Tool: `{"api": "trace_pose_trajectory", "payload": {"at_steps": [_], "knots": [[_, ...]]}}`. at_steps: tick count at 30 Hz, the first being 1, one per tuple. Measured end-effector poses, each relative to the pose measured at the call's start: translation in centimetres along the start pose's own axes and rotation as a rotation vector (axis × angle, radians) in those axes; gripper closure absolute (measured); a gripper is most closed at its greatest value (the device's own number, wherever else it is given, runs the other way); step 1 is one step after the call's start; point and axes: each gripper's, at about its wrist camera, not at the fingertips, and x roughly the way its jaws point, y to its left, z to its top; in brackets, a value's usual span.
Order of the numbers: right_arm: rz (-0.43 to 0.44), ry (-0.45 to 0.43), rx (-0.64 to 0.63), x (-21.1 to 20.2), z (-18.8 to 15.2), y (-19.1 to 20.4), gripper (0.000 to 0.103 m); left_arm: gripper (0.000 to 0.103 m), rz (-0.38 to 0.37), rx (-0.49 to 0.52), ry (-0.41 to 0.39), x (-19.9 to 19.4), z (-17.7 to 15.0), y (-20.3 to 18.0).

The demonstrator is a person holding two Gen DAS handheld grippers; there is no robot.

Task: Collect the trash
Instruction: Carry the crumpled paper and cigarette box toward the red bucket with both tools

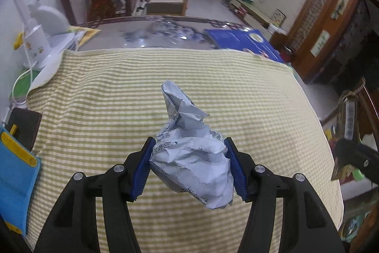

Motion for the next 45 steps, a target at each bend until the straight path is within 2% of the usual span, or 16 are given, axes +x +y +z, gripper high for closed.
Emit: {"api": "trace_pose_trajectory", "payload": {"at_steps": [8,14,21,37,45], "knots": [[-0.070,-0.077,0.066,-4.7,-1.9,-3.6,0.059,0.047,-0.033,0.124,-0.013,-1.4,-0.9,-5.8],[-0.117,-0.128,0.092,-7.6,-2.7,-6.9,0.059,0.047,-0.042,0.159,-0.020,-1.9,-0.6,-9.5],[-0.147,-0.200,0.106,-11.3,-2.8,-11.3,0.059,0.047,-0.053,0.226,-0.096,-4.3,-0.4,-15.9],[-0.099,-0.211,0.128,-14.1,-2.1,-20.3,0.058,0.047,-0.033,0.261,-0.119,-5.0,-1.0,-26.1],[-0.122,-0.218,0.141,-16.2,-2.2,-24.9,0.058,0.047,-0.056,0.280,-0.109,-4.3,-1.2,-31.0]]}}
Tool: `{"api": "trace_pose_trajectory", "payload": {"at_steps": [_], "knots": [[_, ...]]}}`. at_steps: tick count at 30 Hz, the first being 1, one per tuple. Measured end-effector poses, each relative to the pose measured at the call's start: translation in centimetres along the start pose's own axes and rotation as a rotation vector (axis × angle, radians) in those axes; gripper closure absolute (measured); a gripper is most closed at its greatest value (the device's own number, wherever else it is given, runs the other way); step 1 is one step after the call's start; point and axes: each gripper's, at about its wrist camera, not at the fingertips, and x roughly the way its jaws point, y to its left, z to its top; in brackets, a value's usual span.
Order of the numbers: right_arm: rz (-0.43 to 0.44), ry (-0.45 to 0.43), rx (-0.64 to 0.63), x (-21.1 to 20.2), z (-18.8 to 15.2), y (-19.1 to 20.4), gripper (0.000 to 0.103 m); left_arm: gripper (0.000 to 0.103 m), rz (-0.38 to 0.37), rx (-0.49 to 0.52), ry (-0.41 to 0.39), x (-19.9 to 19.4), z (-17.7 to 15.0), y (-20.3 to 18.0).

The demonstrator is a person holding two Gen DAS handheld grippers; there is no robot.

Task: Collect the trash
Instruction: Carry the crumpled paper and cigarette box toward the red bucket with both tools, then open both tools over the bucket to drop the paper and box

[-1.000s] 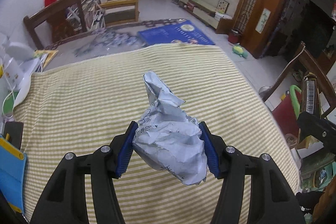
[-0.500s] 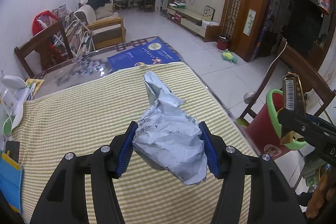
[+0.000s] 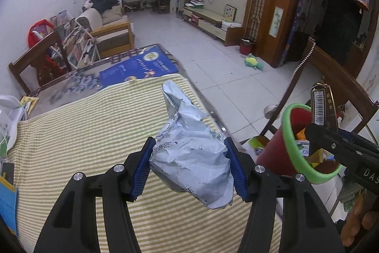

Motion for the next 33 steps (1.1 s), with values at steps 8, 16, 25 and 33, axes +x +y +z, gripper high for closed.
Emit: {"api": "trace_pose_trajectory", "payload": {"at_steps": [8,16,25,33], "knots": [[-0.058,-0.006,0.068,-1.8,0.5,-6.5,0.058,0.047,-0.067,0.052,0.019,1.6,1.2,-5.9],[-0.171,-0.017,0.115,-3.5,0.8,-12.7,0.058,0.047,-0.152,0.125,0.045,3.3,2.2,-11.8],[-0.262,-0.010,0.188,-4.6,0.7,-18.5,0.058,0.047,-0.318,0.233,0.115,6.3,2.6,-19.3],[-0.291,0.002,0.220,-4.9,0.2,-20.9,0.058,0.047,-0.371,0.279,0.189,9.4,2.7,-22.8]]}}
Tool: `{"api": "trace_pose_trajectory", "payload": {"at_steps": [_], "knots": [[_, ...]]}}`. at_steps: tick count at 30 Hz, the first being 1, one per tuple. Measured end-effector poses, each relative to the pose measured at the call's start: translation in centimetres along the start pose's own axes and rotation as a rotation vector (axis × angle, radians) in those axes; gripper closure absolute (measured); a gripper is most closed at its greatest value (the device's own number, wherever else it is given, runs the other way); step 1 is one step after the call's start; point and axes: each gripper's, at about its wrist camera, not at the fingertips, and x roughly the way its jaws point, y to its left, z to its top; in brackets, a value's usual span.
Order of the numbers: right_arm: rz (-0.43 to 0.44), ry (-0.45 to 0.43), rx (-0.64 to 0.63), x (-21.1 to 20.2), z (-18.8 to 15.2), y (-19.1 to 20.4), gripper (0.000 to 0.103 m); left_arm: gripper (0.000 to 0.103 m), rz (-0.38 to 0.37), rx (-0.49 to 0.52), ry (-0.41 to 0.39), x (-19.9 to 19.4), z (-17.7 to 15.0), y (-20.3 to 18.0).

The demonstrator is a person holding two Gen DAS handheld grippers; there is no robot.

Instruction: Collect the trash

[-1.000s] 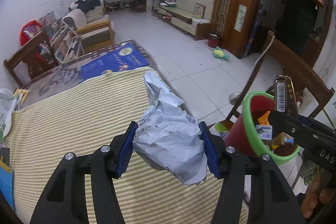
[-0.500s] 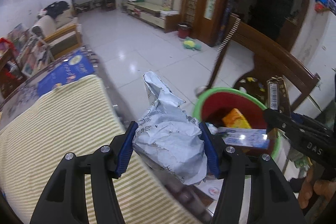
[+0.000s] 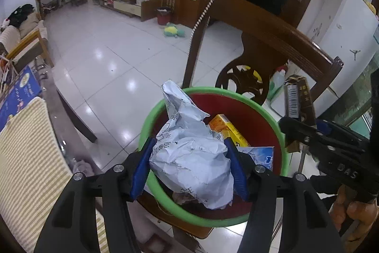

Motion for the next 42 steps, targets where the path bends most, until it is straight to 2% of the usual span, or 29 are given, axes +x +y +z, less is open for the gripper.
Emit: {"api": "trace_pose_trajectory", "payload": {"at_steps": [4,7,8,9,10,11,16,18,21,23,26,31,32,35,38,40,42], "knots": [[-0.003,0.005,0.010,0.2,0.0,-0.3,0.058,0.046,-0.010,0.010,0.036,1.6,0.5,-0.2],[0.001,0.006,0.009,0.2,0.0,-0.3,0.057,0.041,-0.010,0.012,0.031,2.0,0.9,-0.1],[0.007,0.006,0.008,0.2,-0.1,-0.3,0.056,0.033,-0.011,0.006,0.026,2.0,0.9,-0.1],[0.014,0.007,0.005,0.2,-0.1,-0.2,0.052,0.023,-0.017,-0.004,0.020,1.9,1.0,0.1],[0.009,0.002,0.005,0.0,-0.1,-0.1,0.033,0.020,-0.021,-0.012,0.012,1.8,0.9,0.3],[0.011,-0.016,0.009,-0.3,-0.2,0.1,0.019,0.019,-0.020,-0.016,0.007,1.7,1.0,0.4],[0.045,-0.031,0.008,-1.0,-0.4,1.2,0.018,0.016,0.028,-0.041,-0.020,0.0,0.8,2.1],[0.063,-0.052,0.006,-1.6,-0.4,2.1,0.013,0.016,0.025,-0.062,-0.031,-1.0,0.7,2.9],[0.078,-0.100,-0.024,-3.1,-0.6,4.4,0.005,0.014,0.058,-0.082,-0.093,-3.7,0.1,4.1],[0.067,-0.116,-0.048,-3.6,-0.7,5.9,0.005,0.008,0.087,-0.093,-0.153,-6.0,-0.7,5.0],[0.054,-0.117,-0.082,-4.0,-1.3,8.6,0.005,0.008,0.121,-0.105,-0.229,-9.0,-1.6,6.2],[0.123,-0.172,-0.129,-5.7,-3.0,13.9,0.005,0.008,0.208,-0.107,-0.349,-14.8,-3.6,9.0],[0.132,-0.200,-0.137,-6.4,-3.3,15.0,0.005,0.008,0.232,-0.106,-0.375,-15.9,-4.1,9.6],[0.113,-0.469,-0.159,-10.7,-5.4,19.3,0.005,0.008,0.323,-0.101,-0.483,-20.4,-6.2,11.4],[0.096,-0.669,-0.156,-12.9,-7.5,22.7,0.005,0.008,0.370,-0.090,-0.550,-23.9,-8.3,13.2],[0.062,-0.743,-0.118,-13.1,-9.4,25.0,0.005,0.008,0.378,-0.094,-0.578,-25.7,-9.7,14.4],[0.057,-0.674,-0.142,-12.5,-10.4,27.4,0.005,0.008,0.375,-0.110,-0.594,-27.2,-11.0,15.6]]}}
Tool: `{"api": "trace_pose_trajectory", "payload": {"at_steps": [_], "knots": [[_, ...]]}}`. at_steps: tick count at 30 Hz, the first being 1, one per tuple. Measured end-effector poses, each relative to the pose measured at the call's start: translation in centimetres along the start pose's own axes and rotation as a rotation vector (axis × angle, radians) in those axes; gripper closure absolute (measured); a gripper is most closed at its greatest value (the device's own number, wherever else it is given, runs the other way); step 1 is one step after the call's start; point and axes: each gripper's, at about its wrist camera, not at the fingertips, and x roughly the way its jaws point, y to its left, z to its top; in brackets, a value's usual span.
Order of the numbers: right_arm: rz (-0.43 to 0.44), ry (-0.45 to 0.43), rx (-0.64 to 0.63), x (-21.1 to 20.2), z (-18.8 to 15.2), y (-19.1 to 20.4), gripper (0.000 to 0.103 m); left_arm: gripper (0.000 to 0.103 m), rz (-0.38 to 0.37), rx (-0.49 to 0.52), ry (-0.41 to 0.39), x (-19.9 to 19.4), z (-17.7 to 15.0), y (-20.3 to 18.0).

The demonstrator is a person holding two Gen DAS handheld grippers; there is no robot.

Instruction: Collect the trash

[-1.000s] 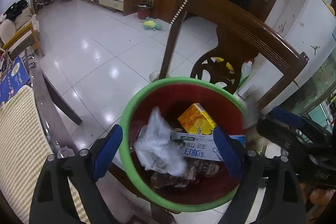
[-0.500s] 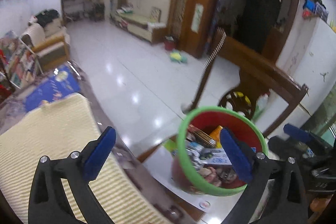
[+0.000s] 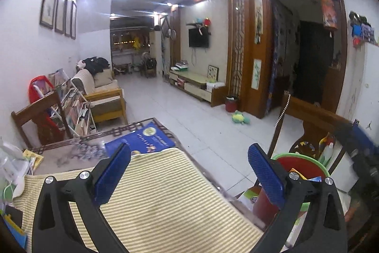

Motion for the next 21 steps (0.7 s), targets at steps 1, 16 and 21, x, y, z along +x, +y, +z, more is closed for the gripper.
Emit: {"api": "trace_pose_trajectory", "payload": {"at_steps": [1,16,21], "knots": [[0.023,0.043,-0.027,0.2,-0.4,1.3,0.005,0.008,0.017,-0.004,-0.003,-0.5,-0.2,0.8],[0.055,0.179,-0.122,-1.5,-4.9,12.6,0.005,0.008,0.189,-0.064,-0.029,-5.7,-2.7,11.5],[0.057,0.190,-0.142,-1.9,-5.3,13.8,0.005,0.008,0.200,-0.109,0.000,-6.2,-3.4,13.7]]}}
